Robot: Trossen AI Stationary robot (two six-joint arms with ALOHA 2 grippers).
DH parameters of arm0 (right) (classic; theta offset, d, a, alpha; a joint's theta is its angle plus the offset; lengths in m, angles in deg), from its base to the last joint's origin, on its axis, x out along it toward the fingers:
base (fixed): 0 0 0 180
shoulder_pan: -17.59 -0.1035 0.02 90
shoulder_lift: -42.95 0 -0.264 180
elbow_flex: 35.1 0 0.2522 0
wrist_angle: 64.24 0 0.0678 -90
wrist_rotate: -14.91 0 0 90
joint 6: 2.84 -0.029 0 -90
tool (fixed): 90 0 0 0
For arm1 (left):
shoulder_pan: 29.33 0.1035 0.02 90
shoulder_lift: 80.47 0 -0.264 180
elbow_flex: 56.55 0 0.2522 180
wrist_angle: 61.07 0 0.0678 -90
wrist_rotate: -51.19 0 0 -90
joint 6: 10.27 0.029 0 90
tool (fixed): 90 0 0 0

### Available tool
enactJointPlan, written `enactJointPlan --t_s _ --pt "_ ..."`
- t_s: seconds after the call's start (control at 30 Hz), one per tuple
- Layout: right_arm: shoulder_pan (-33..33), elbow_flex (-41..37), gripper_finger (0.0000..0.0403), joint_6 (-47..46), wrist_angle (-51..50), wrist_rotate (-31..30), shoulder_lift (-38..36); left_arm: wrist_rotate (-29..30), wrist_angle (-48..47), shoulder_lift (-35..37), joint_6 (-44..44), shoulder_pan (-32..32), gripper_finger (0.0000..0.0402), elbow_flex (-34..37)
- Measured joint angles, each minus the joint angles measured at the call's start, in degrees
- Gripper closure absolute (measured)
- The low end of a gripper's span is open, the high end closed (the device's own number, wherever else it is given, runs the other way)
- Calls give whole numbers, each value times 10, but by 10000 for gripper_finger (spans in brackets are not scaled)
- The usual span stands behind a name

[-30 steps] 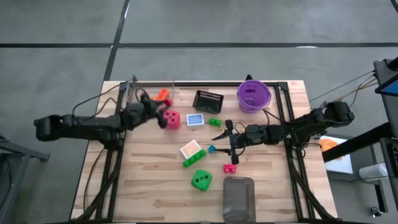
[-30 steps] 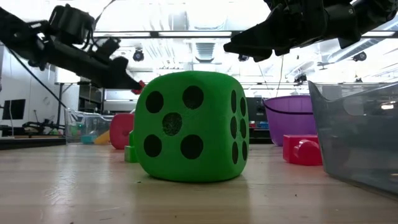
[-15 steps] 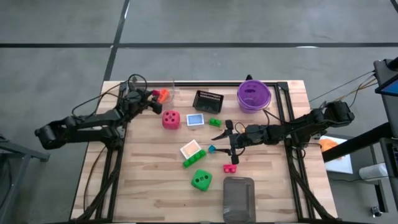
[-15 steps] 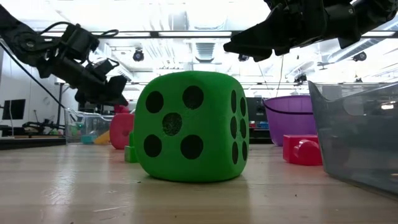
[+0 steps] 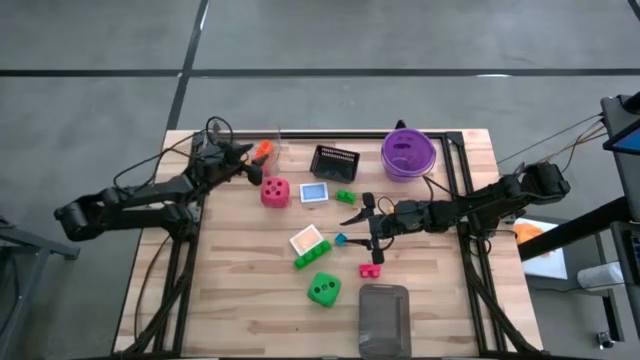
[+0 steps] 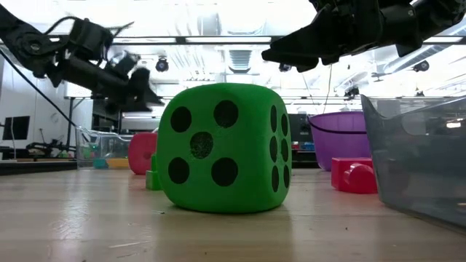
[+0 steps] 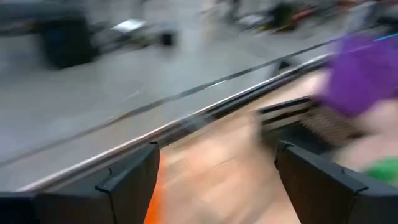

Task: Pick & Place Toys
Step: Put the blue game piece into the transparent bin

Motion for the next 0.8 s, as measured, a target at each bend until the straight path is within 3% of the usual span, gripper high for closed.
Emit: enactJointPlan --t_s 0.17,0.3,0.53,0.8 --pt "0 0 200 0 6 0 9 -113 85 13 0 -59 79 16" --pt "1 0 200 0 11 -23 43 -116 131 14 15 -136 79 39" --pt "16 34 200 -20 -21 -64 127 -110 132 13 35 -246 79 50" --pt "20 179 195 -69 -346 -64 163 -102 108 13 65 -300 79 50"
